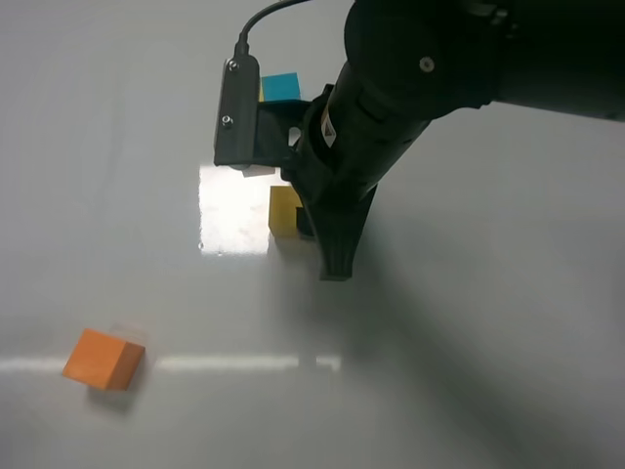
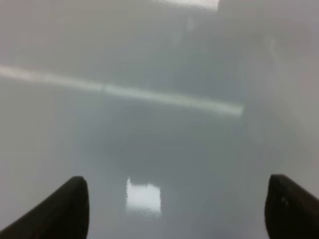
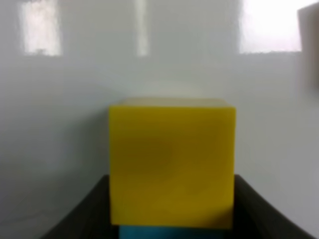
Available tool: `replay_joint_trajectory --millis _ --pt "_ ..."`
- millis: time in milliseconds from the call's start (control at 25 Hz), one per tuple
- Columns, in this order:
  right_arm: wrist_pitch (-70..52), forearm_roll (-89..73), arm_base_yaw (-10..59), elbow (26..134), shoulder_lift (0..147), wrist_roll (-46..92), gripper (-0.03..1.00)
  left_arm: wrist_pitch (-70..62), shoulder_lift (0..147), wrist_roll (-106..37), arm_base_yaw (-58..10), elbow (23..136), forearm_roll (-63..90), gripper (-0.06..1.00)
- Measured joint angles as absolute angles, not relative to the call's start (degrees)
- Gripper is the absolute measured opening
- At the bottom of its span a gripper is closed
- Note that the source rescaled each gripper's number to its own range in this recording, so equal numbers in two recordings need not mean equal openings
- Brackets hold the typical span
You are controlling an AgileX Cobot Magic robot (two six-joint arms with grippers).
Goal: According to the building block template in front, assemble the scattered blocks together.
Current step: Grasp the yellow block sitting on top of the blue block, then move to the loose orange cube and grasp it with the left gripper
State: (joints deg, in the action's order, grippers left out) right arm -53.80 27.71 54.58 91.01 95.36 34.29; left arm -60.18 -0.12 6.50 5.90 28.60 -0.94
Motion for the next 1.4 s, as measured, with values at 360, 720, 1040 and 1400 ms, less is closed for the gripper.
replay_joint_trajectory --millis 360,720,1040,1400 --pt "-53.99 28.09 54.69 91.22 96.36 33.61 0.23 -60.18 -0.12 6.55 5.9 28.6 -0.94 0.71" --pt "-55.77 29.35 54.64 91.22 97.11 32.36 0.51 -60.18 -0.12 6.55 5.9 28.6 -0.94 0.71" --pt "-56.33 28.83 55.38 91.22 93.18 31.55 0.55 -60.18 -0.12 6.55 5.9 28.6 -0.94 0.71" --pt "-57.06 19.55 55.35 97.36 89.1 20.66 0.55 -60.18 -0.12 6.55 5.9 28.6 -0.94 0.71"
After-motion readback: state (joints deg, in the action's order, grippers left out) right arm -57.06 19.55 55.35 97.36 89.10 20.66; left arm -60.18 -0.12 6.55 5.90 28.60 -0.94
